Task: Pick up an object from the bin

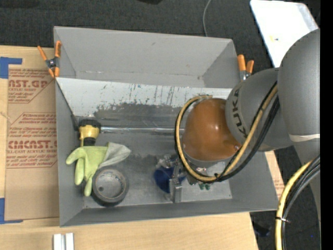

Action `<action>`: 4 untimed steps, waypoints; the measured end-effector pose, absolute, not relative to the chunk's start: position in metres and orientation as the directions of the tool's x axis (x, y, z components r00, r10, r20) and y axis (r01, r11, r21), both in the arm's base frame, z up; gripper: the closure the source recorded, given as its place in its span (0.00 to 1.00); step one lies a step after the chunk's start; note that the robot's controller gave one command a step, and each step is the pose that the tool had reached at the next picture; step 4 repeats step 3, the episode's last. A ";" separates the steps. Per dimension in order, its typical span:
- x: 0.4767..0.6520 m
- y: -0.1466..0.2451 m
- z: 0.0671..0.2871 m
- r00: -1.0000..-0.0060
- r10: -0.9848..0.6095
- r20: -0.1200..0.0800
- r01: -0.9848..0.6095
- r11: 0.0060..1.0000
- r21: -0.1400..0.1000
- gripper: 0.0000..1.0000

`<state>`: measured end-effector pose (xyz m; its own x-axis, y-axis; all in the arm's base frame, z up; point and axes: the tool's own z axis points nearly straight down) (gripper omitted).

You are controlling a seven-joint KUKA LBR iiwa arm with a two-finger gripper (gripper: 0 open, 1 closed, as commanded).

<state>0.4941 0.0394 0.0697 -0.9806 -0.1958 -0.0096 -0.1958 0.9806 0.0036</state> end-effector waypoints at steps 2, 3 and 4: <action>0.501 0.039 0.070 -0.980 -0.200 -0.013 -0.200 0.980 0.004 1.00; 0.501 0.039 0.070 -0.980 -0.200 -0.013 -0.200 0.980 0.004 1.00; 0.501 0.039 0.070 -0.980 -0.200 -0.013 -0.200 0.980 0.004 1.00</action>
Offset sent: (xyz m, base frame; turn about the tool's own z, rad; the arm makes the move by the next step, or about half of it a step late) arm 0.0000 0.0000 0.0000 0.0000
